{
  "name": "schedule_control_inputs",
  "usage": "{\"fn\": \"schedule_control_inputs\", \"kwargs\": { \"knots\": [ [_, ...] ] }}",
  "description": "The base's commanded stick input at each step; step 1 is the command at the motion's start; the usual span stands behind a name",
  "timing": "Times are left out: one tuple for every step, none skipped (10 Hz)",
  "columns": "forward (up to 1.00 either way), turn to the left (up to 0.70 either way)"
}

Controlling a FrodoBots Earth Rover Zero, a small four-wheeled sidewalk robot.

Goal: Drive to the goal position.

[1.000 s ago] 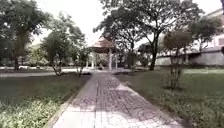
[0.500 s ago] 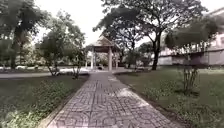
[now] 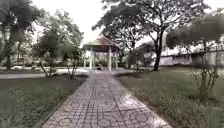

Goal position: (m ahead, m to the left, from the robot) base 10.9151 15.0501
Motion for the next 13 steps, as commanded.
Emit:
{"fn": "schedule_control_inputs", "kwargs": {
  "knots": [
    [1.00,0.00],
    [1.00,0.00],
    [1.00,0.00],
    [1.00,0.00],
    [1.00,0.00],
    [1.00,0.00],
    [1.00,0.00],
    [1.00,0.00],
    [1.00,0.00],
    [1.00,0.00],
    [1.00,0.00],
    [1.00,0.00],
    [1.00,0.00]
  ]
}}
